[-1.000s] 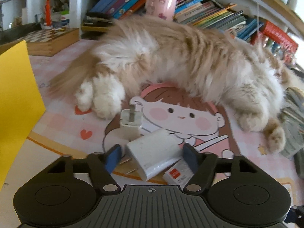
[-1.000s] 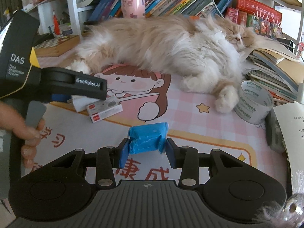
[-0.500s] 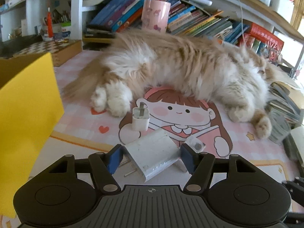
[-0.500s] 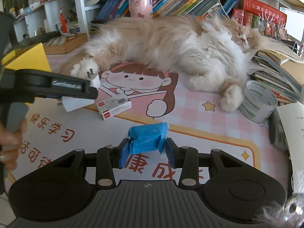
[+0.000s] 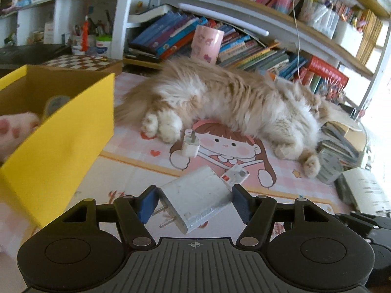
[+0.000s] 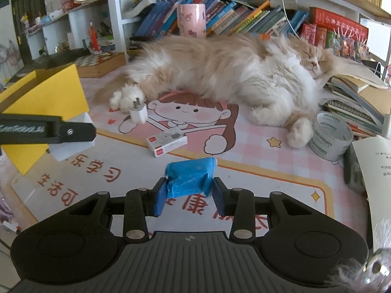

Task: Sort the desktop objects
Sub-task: 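Lift the blue block with the right tool while the left tool lifts the white charger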

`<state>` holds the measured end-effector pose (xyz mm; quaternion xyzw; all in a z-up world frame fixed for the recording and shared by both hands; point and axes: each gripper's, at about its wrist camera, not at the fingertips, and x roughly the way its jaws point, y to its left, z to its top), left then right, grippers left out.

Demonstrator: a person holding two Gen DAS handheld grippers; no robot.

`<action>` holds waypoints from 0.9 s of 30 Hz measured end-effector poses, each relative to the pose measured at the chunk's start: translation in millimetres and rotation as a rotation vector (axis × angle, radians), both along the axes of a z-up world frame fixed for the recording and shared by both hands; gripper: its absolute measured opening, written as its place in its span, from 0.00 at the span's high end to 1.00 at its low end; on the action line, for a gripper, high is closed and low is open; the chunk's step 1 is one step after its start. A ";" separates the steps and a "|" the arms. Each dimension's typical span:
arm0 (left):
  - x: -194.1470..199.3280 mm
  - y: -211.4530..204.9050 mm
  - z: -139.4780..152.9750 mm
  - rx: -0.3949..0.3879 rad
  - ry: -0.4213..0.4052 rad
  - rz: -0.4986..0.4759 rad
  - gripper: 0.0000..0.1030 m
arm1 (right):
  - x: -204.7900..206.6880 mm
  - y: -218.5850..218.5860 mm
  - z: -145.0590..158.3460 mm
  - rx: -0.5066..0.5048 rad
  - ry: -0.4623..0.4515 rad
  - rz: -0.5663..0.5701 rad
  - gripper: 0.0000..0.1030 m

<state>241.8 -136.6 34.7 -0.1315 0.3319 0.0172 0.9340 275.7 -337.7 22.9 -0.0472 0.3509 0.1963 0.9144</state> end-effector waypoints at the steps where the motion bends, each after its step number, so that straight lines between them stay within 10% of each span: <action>1: -5.8 1.8 1.3 -0.005 -0.001 0.000 0.36 | -3.3 1.3 1.8 0.000 -0.002 0.003 0.65; 27: -111.2 77.9 19.8 -0.045 -0.045 -0.104 0.36 | -99.4 76.1 25.4 0.006 -0.043 -0.060 0.66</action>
